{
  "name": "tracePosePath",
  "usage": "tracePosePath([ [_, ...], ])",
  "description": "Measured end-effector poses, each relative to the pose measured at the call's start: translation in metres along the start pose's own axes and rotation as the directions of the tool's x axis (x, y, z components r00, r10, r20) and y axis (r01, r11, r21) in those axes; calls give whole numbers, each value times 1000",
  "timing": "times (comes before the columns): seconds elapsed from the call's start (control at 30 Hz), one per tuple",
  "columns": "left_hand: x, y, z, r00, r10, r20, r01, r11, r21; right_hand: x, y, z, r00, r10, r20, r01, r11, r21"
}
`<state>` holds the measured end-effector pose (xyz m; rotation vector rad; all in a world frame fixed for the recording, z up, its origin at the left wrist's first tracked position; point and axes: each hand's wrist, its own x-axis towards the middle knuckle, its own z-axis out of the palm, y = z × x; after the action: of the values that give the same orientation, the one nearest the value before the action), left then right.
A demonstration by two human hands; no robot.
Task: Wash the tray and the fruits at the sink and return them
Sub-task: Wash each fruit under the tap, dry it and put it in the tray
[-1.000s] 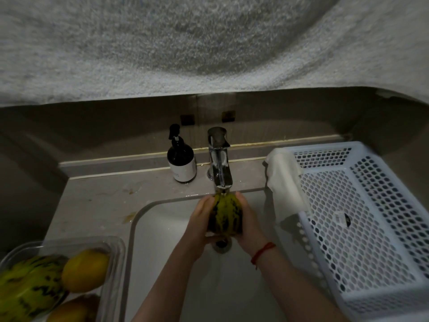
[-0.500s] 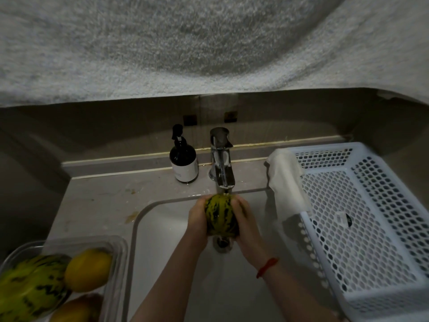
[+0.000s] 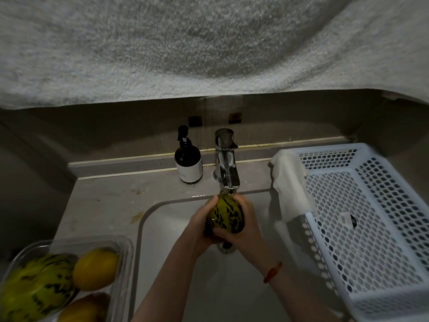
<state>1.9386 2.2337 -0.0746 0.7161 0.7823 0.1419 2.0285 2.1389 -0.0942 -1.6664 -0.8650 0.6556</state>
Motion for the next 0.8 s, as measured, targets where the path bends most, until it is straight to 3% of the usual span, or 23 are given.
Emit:
tracePosePath([
  [0.07, -1, -5, 0, 994, 109, 6, -109, 994, 14, 2, 0, -6, 991, 137, 8, -134, 954, 270],
  [0.13, -1, -8, 1, 979, 205, 12, -205, 978, 27, 8, 1, -8, 946, 317, 71, -309, 808, 502],
  [0.27, 0, -7, 5, 949, 316, 5, -314, 944, 103, 20, -2, -2, 825, 534, 187, -523, 595, 610],
  [0.37, 4, -4, 9, 941, 337, -26, -323, 919, 225, 23, -8, 5, 781, 623, 34, -479, 565, 672],
  [0.47, 8, -2, 14, 931, 323, -169, -272, 925, 266, 19, -7, 10, 824, 541, -171, -357, 729, 584],
  [0.67, 12, -16, 12, 909, 232, -346, -196, 971, 137, 14, -15, 12, 884, 423, -197, -308, 846, 435],
  [0.73, 13, -21, 14, 940, 51, -337, -101, 986, -134, 13, -17, 16, 929, 279, -242, -239, 954, 182],
  [0.8, 13, -23, 15, 968, -86, -234, -10, 924, -383, 10, -19, 21, 978, 34, -206, -63, 989, -137],
])
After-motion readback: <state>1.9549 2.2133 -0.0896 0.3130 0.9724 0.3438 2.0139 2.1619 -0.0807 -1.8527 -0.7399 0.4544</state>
